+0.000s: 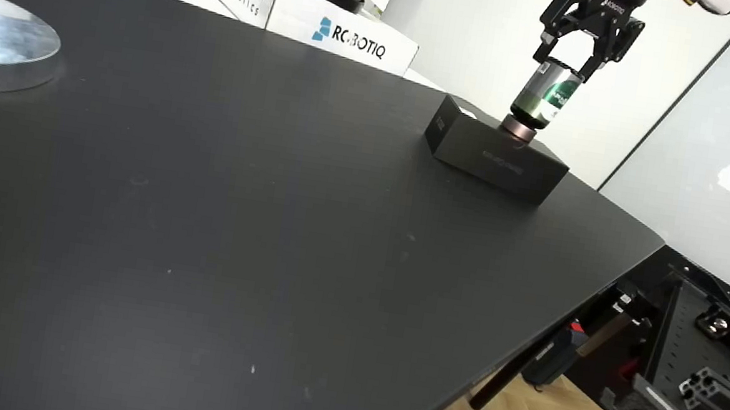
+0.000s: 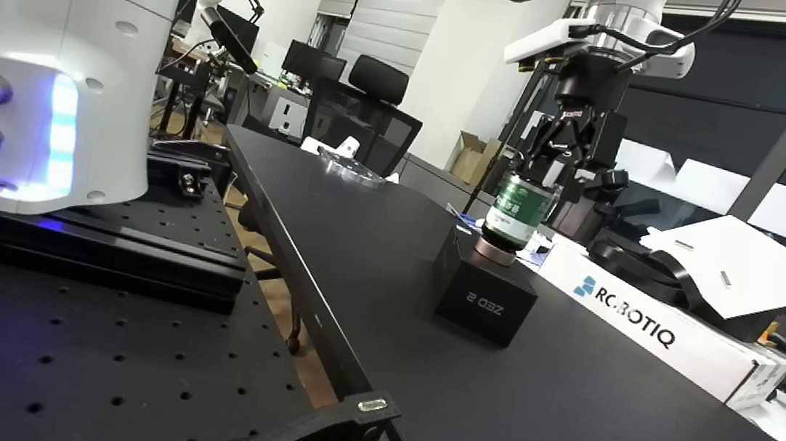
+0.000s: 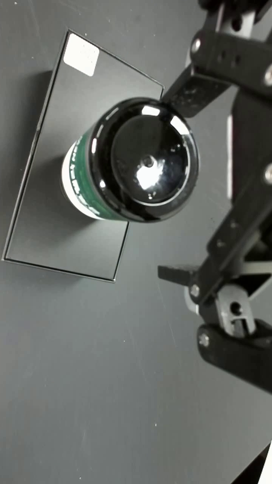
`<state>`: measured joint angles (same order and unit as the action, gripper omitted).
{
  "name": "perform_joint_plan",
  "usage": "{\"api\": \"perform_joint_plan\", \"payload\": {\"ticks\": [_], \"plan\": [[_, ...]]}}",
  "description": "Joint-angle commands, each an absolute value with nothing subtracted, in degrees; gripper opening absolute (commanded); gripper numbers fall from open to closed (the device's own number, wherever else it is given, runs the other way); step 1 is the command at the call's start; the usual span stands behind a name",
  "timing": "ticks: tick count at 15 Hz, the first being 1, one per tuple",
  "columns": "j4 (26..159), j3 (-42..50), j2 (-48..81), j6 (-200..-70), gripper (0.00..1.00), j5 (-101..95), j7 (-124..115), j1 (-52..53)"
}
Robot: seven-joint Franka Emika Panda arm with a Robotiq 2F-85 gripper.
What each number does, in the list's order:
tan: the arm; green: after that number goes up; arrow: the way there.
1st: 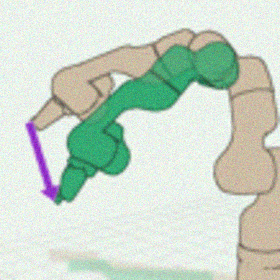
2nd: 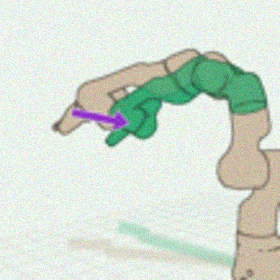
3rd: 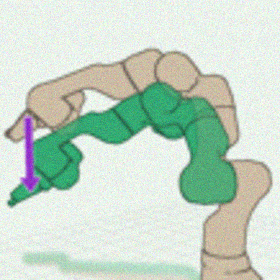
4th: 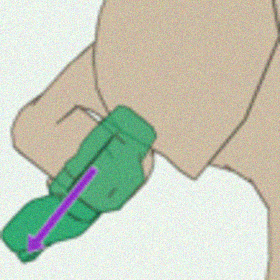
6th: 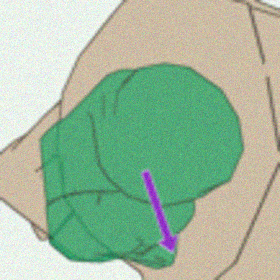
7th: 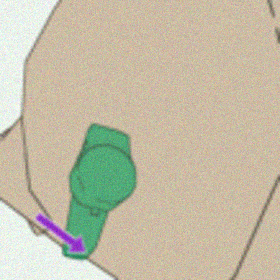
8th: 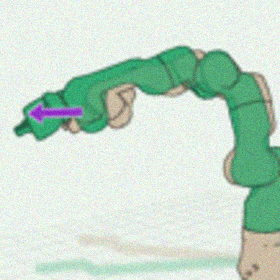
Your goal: Remove the bottle from the top of the box and put it on top of the silver object on the left
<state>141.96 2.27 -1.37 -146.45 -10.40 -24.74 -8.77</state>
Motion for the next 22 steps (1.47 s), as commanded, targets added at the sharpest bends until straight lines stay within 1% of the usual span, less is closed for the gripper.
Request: {"api": "perform_joint_plan", "payload": {"ticks": [1, 16, 17, 18, 22], "plan": [[140.89, 3.20, 0.18, -145.37, 1.00, -12.30, -28.04, -7.65], [141.58, 3.85, 1.59, -143.49, 1.00, -11.03, -27.04, -5.52], [141.94, 3.92, 1.53, -144.87, 0.75, -11.89, -28.02, -5.44], [142.03, 3.90, 1.42, -145.19, 0.74, -12.07, -28.08, -5.35], [142.75, 3.23, 0.02, -146.28, 0.46, -10.26, -26.49, -4.45]]}}
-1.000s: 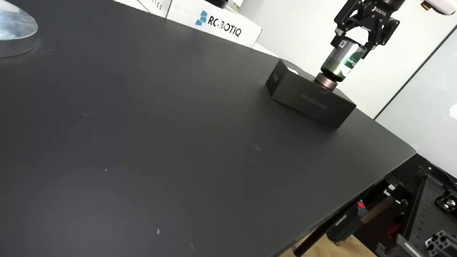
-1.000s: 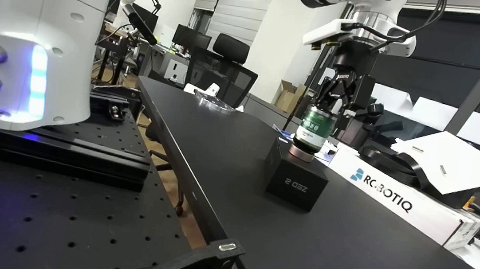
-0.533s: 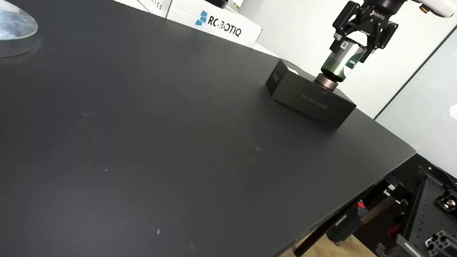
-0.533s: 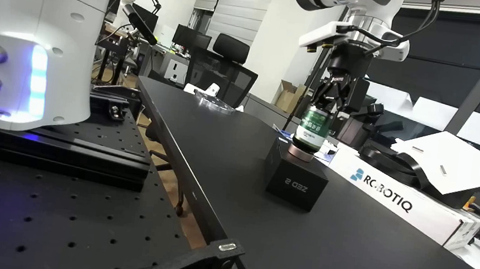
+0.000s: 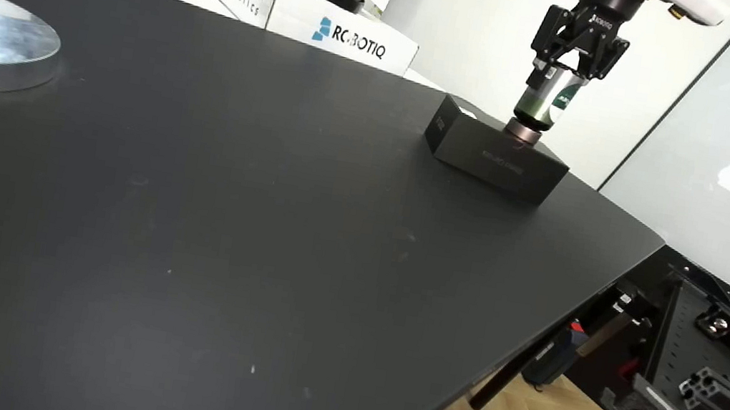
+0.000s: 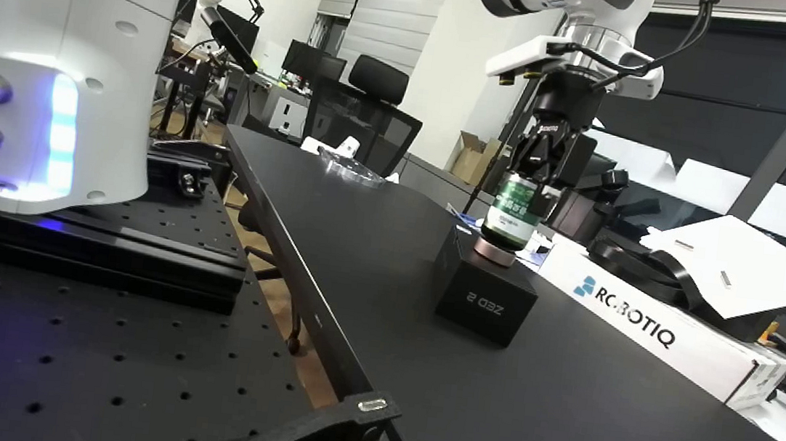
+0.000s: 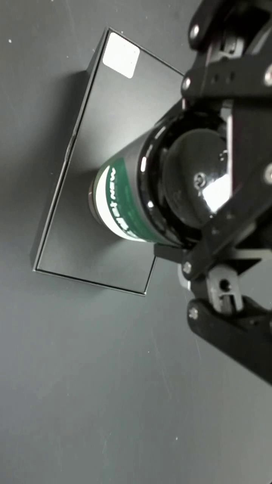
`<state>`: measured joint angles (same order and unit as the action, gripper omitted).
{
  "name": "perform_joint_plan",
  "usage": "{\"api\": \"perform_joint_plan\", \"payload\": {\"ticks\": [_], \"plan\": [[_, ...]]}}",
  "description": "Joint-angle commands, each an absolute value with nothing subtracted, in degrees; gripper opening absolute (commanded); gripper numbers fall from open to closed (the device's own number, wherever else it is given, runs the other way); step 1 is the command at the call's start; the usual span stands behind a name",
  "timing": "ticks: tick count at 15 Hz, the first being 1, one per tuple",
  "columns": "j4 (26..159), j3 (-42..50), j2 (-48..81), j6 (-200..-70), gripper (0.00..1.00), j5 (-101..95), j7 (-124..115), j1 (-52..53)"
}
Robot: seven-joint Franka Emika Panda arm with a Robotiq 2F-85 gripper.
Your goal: Remove the bottle from the top of the box and put it on top of the silver object on the left
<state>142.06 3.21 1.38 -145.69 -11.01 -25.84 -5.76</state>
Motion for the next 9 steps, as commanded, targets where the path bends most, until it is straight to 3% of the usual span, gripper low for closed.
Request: {"api": "perform_joint_plan", "payload": {"ticks": [1, 9], "plan": [[142.93, 2.99, -0.46, -146.38, 0.45, -10.03, -26.31, -4.08], [144.64, -2.11, -6.31, -149.16, 0.45, -5.90, -25.00, 0.83]]}}
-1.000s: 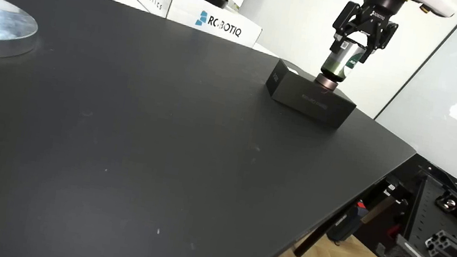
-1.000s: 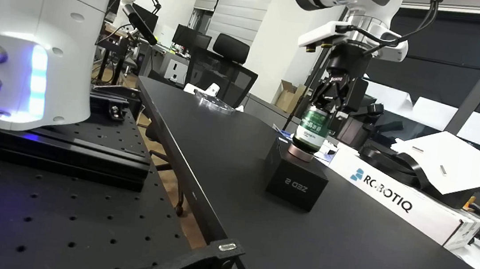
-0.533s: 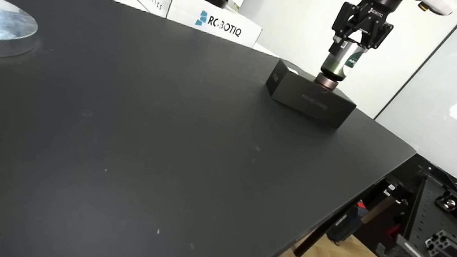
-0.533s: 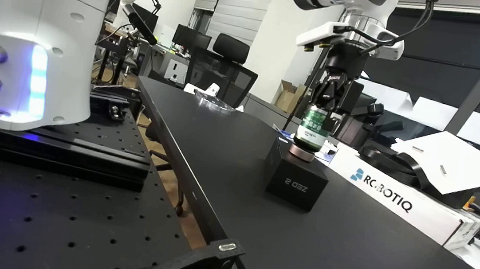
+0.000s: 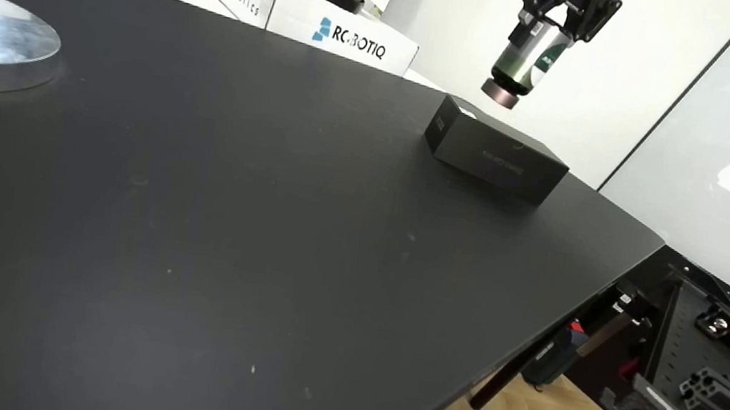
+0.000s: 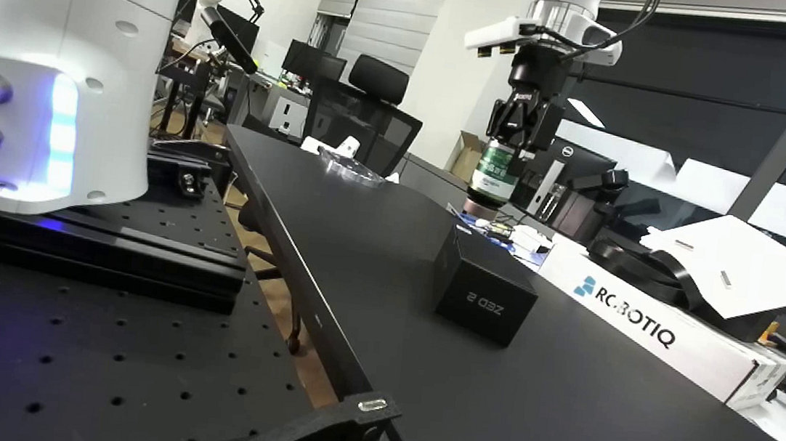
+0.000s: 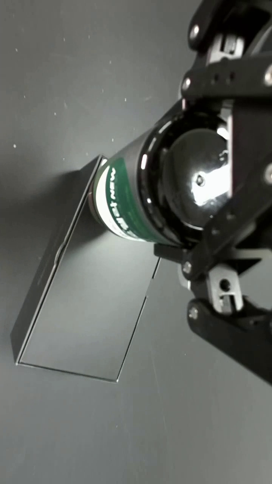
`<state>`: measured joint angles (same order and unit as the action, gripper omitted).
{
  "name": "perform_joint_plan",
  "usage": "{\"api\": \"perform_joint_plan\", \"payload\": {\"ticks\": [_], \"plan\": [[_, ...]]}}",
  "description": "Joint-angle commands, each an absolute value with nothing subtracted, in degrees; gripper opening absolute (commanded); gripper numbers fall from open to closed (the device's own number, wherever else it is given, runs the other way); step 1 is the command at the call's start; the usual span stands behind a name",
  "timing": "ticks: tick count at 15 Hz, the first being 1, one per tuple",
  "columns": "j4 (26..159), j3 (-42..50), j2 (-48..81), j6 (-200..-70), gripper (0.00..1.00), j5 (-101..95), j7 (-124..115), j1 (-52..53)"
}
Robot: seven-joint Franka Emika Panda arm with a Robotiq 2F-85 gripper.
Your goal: Remove the bottle from the top of the box and put it on top of the silver object on the left
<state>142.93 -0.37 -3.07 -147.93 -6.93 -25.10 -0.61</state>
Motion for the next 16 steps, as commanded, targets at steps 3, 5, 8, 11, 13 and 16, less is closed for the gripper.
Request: {"api": "perform_joint_plan", "payload": {"ticks": [3, 5, 8, 11, 13, 16], "plan": [[144.42, -5.60, -6.32, -150.71, 0.45, -7.02, -26.24, 3.03], [143.94, -8.01, -5.46, -152.08, 0.45, -7.82, -27.23, 4.62], [142.37, -11.97, -3.32, -153.23, 0.45, -9.44, -29.90, 7.34], [139.82, -15.54, 0.26, -154.06, 0.45, -13.57, -34.39, 10.21], [136.67, -17.01, 3.87, -153.32, 0.45, -16.43, -37.03, 12.76], [129.81, -19.50, 10.80, -150.31, 0.45, -17.44, -37.74, 15.55]]}}
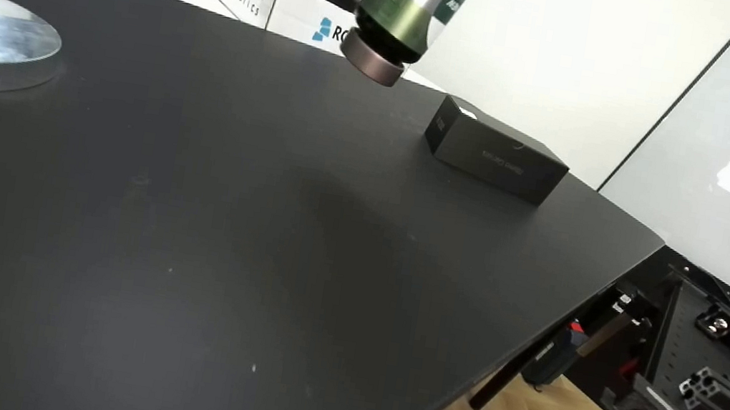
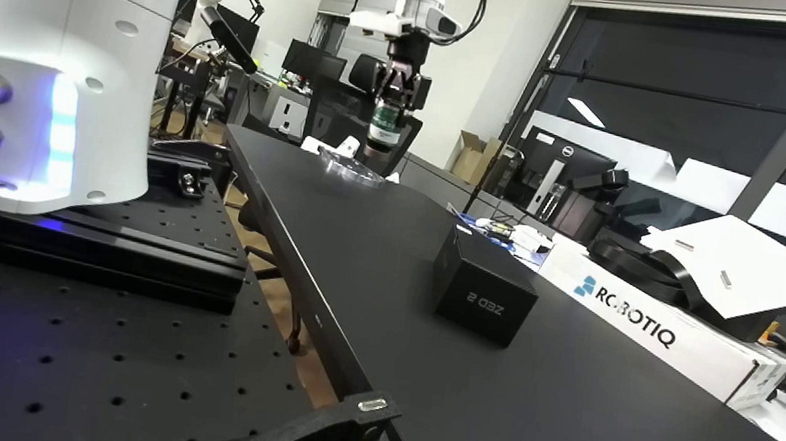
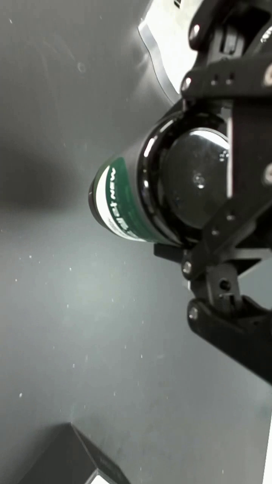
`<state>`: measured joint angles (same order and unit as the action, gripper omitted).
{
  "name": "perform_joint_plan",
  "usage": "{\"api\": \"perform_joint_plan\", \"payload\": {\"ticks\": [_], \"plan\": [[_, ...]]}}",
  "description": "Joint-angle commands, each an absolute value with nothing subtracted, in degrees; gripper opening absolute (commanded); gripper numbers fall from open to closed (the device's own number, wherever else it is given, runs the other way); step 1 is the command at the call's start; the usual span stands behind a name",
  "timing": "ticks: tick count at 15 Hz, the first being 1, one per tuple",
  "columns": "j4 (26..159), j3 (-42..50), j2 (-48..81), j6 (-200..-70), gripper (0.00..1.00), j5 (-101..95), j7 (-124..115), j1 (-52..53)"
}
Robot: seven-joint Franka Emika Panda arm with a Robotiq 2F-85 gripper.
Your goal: Remove the bottle from the top of the box and put it on top of the silver object on the left
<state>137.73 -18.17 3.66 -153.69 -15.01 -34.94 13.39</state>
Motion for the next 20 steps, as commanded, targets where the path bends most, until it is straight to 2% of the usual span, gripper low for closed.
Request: {"api": "perform_joint_plan", "payload": {"ticks": [1, 7, 9, 10, 20], "plan": [[127.27, -17.84, 13.02, -149.17, 0.45, -17.05, -36.93, 18.59], [110.99, -13.48, 24.96, -143.04, 0.45, -16.24, -36.40, 27.95], [106.96, -14.78, 27.41, -139.62, 0.45, -11.17, -31.48, 27.75], [112.50, -12.98, 24.30, -143.73, 0.70, -13.16, -33.46, 28.79], [108.37, -13.01, 27.01, -141.10, 0.70, -10.87, -31.02, 29.30]]}}
